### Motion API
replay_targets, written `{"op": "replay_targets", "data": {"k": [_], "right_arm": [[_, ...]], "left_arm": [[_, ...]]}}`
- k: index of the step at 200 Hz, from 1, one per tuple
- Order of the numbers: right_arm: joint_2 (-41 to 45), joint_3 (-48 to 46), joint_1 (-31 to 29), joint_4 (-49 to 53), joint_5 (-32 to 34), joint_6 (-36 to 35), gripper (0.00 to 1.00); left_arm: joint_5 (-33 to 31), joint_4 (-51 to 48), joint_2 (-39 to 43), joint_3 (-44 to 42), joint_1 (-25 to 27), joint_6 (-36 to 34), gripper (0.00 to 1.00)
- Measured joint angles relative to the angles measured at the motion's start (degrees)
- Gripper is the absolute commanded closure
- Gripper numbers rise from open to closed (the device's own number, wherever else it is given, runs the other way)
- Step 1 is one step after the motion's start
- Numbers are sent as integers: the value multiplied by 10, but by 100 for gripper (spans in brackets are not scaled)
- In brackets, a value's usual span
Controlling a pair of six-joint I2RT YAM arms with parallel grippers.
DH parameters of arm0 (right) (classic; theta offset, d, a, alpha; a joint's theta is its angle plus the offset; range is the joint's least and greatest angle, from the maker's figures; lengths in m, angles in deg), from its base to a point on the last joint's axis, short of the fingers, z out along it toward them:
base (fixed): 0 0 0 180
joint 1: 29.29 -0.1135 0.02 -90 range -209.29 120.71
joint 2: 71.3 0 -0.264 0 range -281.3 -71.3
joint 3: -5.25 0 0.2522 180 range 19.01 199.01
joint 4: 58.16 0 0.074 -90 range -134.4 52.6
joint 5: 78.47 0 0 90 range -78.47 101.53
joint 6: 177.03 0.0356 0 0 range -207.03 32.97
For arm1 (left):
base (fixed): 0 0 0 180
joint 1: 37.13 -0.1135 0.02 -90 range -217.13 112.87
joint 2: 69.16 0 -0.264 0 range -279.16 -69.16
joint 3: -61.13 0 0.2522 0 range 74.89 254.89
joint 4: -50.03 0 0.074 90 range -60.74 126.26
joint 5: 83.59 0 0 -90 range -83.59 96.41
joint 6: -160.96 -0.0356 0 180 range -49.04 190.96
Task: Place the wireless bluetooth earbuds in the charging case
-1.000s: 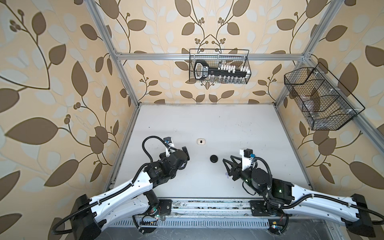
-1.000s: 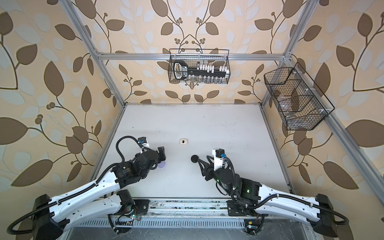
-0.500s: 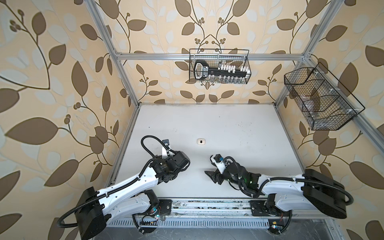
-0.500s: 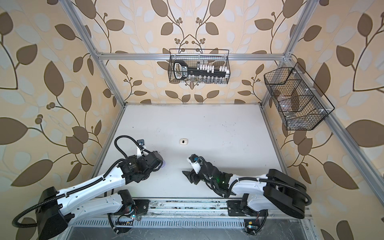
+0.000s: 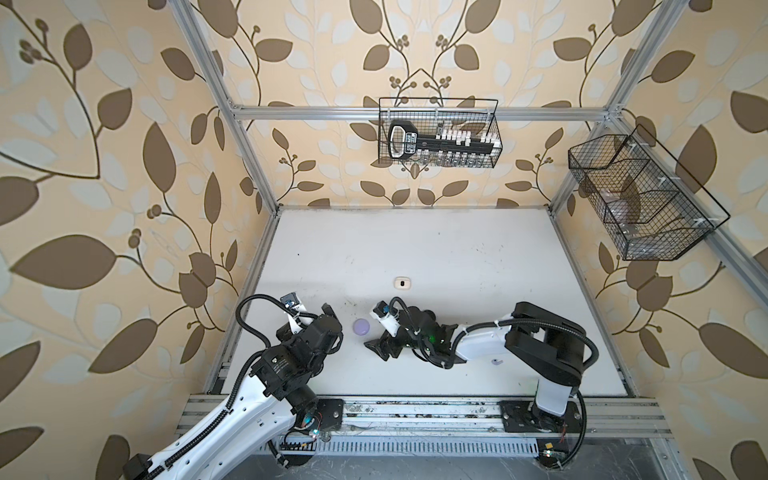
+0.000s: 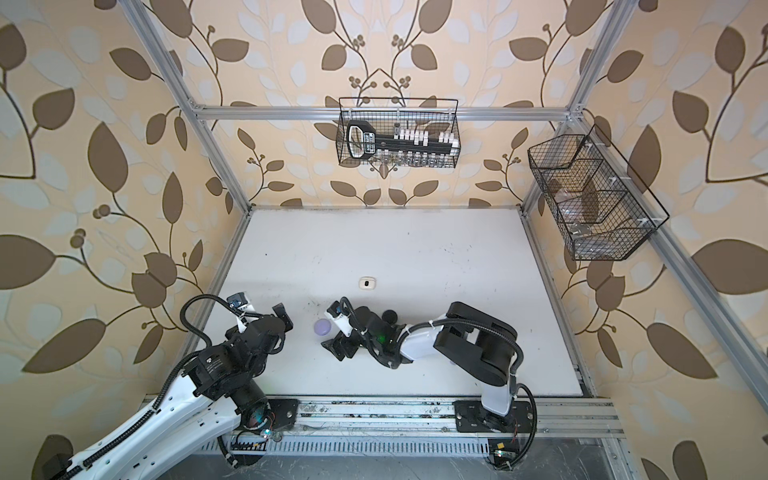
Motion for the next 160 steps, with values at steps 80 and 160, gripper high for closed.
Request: {"op": "replay_targets", "data": {"k": [80,160], "right_arm": [[-124,131,19,27,-54,-4,7],[-122,104,9,-12,-67,-4,12]], "left_arm": [[29,13,-20,0,-14,-8,1],[31,19,-17,0,-17,-13,1]]}}
